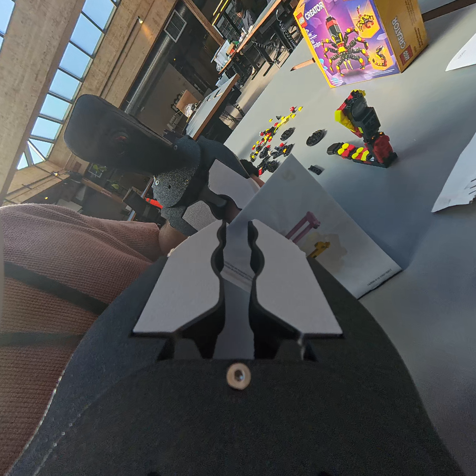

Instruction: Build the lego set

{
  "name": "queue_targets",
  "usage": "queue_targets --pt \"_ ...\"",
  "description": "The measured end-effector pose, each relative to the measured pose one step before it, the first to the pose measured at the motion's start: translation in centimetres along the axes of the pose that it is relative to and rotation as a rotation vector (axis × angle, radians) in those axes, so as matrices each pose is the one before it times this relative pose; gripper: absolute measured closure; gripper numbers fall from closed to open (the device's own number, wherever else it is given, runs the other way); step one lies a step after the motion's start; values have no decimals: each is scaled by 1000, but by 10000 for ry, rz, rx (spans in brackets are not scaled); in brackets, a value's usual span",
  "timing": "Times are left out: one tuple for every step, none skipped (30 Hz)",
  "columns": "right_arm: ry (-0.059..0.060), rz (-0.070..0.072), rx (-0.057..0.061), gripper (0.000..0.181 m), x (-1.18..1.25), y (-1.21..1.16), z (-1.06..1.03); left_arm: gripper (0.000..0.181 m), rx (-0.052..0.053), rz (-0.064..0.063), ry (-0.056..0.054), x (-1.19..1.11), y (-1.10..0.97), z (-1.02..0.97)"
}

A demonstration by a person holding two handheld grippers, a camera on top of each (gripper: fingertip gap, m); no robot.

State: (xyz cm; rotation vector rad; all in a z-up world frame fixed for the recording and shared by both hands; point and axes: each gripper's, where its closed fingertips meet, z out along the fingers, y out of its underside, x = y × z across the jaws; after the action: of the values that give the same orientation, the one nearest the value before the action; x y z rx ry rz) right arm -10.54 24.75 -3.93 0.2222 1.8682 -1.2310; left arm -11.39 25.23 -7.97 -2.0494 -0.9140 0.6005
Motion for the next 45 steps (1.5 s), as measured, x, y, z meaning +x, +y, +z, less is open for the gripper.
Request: queue_targets --pt "-6 -8 25 167 1 -33 4 169 -2 -12 13 4 7 -4" --pt "-28 3 35 169 -34 -30 -4 169 -11 0 -7 -21 30 6" --pt "-13 0 -12 170 -4 13 9 169 -11 8 -16 -31 27 10" --pt "3 -18 8 171 18 2 13 169 -2 -8 4 -4 19 -5" --pt "4 0 26 172 15 -40 -1 169 6 -17 12 6 -3 1" --pt "-57 3 32 174 -56 -43 -9 169 6 -4 -6 -21 0 -5" --pt "-62 17 57 174 -67 -77 -19 169 4 3 -8 -15 -5 -14" --pt "-6 22 33 174 21 -54 -24 169 0 -4 5 0 4 -22" --pt "-18 -4 11 174 11 -1 -8 169 7 -9 4 -6 0 -22" --pt "-9 7 -9 174 5 28 19 169 9 -11 -2 -25 6 -13" --pt "-43 12 9 174 -48 14 15 169 1 -12 1 -21 24 -13" --pt "-62 15 16 173 -73 4 6 169 -1 -8 1 -16 22 -9" --pt "-13 8 12 173 -5 -8 19 169 3 -7 1 -2 16 -8" --pt "7 3 29 172 24 -38 2 169 7 -10 10 11 3 -11" --pt "8 1 -4 172 28 14 7 169 2 -8 12 20 14 -5" --pt "6 -7 -7 172 25 23 11 169 -7 2 6 16 22 11" --pt "9 -6 -21 172 15 37 27 169 -9 3 3 18 20 15" --pt "-16 5 -15 171 -35 39 29 169 -6 -1 4 9 17 18" --pt "-5 -6 -22 171 -22 17 10 169 -5 -1 5 4 3 20" --pt "39 2 -1 170 45 -10 6 169 -2 4 10 25 -6 8" --pt "7 -5 8 169 6 -34 6 169 4 6 11 25 -22 7" --pt "-18 8 18 168 -27 -54 -6 169 1 2 9 10 -17 6" --pt "38 16 7 166 83 -58 -4 169 1 3 17 36 -9 10" --pt "29 12 13 166 72 -78 -7 169 5 -1 20 34 -11 8" --pt "12 4 39 166 38 -117 -20 169 -3 -8 7 9 8 10" --pt "57 -7 -3 166 106 -58 1 169 -3 -5 2 -1 0 5" --pt "62 -23 -2 166 110 -60 6 169 8 -1 6 7 -2 -6" --pt "-12 9 23 167 16 -56 12 169 1 -1 2 3 -9 -5" --pt "15 19 -8 167 62 -10 22 169 -14 3 -9 -20 14 -3" --pt "40 -12 -34 167 88 34 33 169 -3 4 -5 -4 8 -9" --pt "15 -9 -17 167 36 16 42 169 9 -5 3 -2 -7 -16" --pt "-5 22 -19 167 6 2 23 169 0 -4 -1 -6 5 -5" --pt "15 -4 -7 166 8 -26 16 169 -7 6 -1 4 13 6" --pt "21 -28 -14 167 -1 -25 18 169 -7 3 7 10 17 18" --pt "10 -19 -2 167 -6 -23 7 169 -3 -5 8 10 16 16" --pt "9 9 -11 167 21 7 18 170 2 -5 11 13 2 14" --pt "23 1 -31 167 59 29 22 169 6 -5 12 11 -3 -1" --pt "6 -5 0 167 22 1 10 170 6 -5 5 9 -7 4" --pt "6 3 6 168 26 -1 2 170 -2 0 2 1 -6 -7" --pt "26 -6 -29 168 56 54 19 170 0 4 4 2 0 0" --pt "21 -10 -17 168 44 49 25 170 2 1 0 -2 -11 -4" --pt "-20 8 -4 168 -14 13 8 170 -4 1 0 0 -11 3" --pt "-12 5 -14 168 -13 38 12 170 -5 1 5 -1 3 3" --pt "34 -14 -5 168 37 11 -8 170 -2 2 2 2 -5 10" --pt "4 -11 6 168 -1 -17 -20 170 -1 3 0 -1 2 -1"
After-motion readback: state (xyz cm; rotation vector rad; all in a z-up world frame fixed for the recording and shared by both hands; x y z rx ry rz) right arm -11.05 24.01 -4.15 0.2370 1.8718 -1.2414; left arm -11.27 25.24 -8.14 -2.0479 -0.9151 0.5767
